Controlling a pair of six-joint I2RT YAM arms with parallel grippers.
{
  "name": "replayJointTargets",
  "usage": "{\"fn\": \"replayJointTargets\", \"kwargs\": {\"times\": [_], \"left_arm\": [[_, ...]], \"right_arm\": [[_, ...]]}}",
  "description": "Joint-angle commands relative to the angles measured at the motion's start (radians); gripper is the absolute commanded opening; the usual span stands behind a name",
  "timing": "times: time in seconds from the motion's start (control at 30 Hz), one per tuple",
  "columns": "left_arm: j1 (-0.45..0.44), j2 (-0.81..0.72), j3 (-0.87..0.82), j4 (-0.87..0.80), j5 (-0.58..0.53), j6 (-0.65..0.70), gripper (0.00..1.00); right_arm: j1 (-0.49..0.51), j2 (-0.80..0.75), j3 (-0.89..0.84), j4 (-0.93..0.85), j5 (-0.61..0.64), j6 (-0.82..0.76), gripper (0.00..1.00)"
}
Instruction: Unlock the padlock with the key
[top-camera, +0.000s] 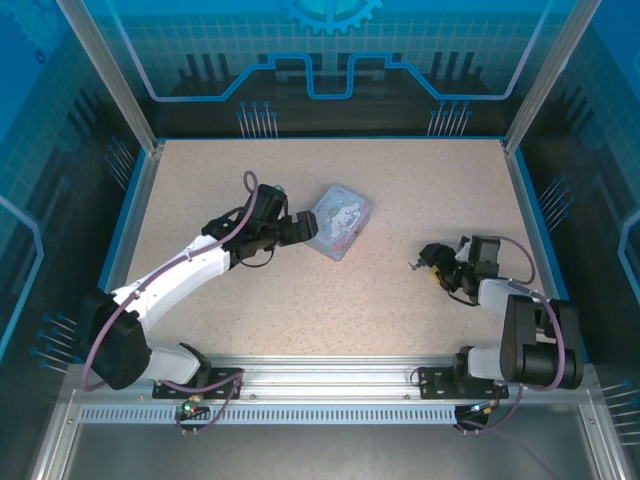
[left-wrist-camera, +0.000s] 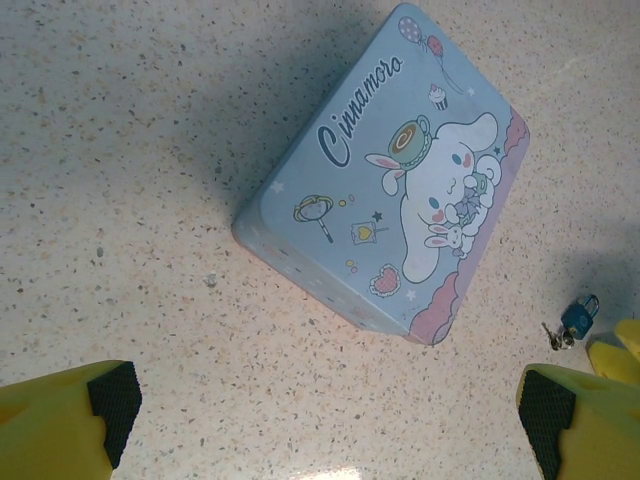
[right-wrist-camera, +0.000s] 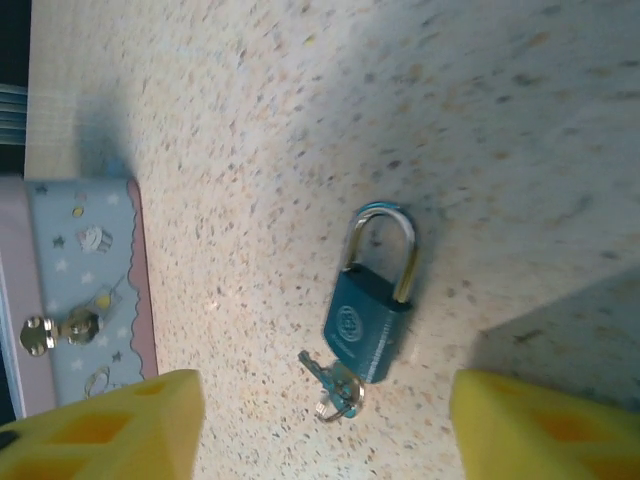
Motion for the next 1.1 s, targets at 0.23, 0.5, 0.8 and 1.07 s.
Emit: {"fn": "replayJointTargets", "kwargs": {"times": [0.23,0.5,0.8,1.07], "left_arm": [[0.073,-0.103,0.018,-0.082,-0.077,0.070,0.99],[0.104,-0.184,-0.053,-0.021,-0.302,0.192,0.99],[0.138,-0.357,-0.337,0.342,-0.514,0.453,0.99],[0.257,-0.319,-0.521,0.651,-0.460,0.624,0.99]], "right_arm": [[-0.052,-0.228,0.070,-0.256,0.074,-0.024,1.00],[-0.022,-0.317,0.266,-0.458,0.214,-0.121,1.00],[0.198,-0.278,0.337,-0.367,0.796,-0.335,1.00],[0.265,-0.144,0.231,-0.086,0.933,-0.548,1.00]]}}
